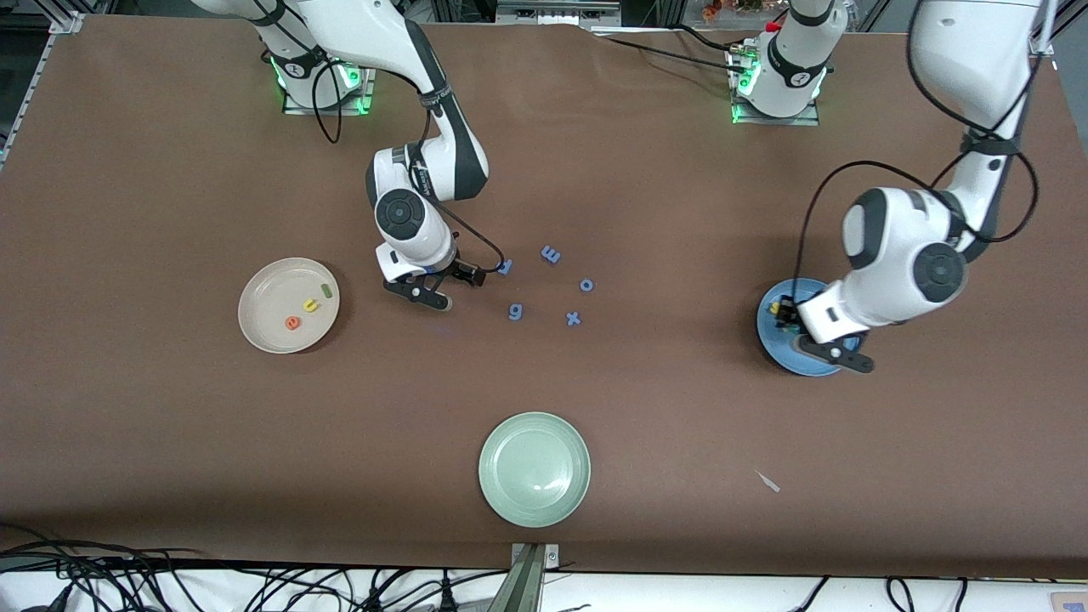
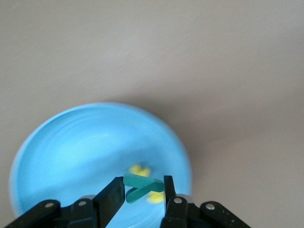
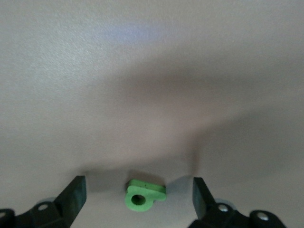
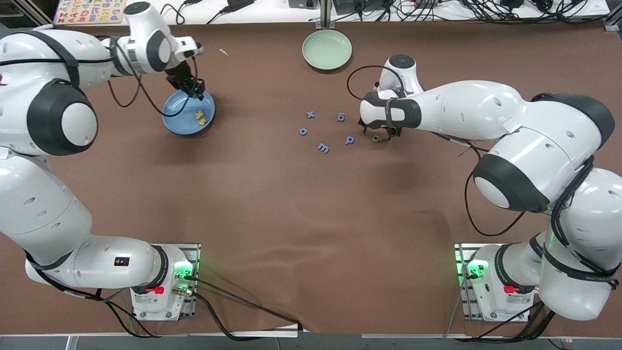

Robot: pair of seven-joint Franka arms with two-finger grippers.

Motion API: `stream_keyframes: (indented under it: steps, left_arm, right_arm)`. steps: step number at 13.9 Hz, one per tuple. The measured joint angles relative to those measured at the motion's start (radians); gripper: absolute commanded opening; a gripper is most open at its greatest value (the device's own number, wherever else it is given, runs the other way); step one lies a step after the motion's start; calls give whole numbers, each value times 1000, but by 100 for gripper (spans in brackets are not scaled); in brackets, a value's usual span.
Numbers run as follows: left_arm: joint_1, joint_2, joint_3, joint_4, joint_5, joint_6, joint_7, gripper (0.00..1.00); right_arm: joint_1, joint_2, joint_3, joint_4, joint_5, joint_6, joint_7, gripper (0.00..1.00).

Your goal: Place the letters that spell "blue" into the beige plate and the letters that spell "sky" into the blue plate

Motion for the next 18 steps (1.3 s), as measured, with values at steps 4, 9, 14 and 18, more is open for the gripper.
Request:
stream_keyframes:
  steps: [4,9,14,18]
  left_arm:
    - [23,0,-7,-22,0,2,28,100]
    - [20,-17,-5,-57,0,5,26,100]
    - [14,-258,-10,-144,0,7,26,100]
    - [9,-480,-13,-155,0,-126,26,100]
  right_arm:
    - [1,-14,9,-13,0,25,0,61]
    - [1,-21,9,-15,0,23,0,40]
    - [1,-26,8,-21,0,23,-13,21]
    - [1,-39,-50,-2,0,-107,-98,20]
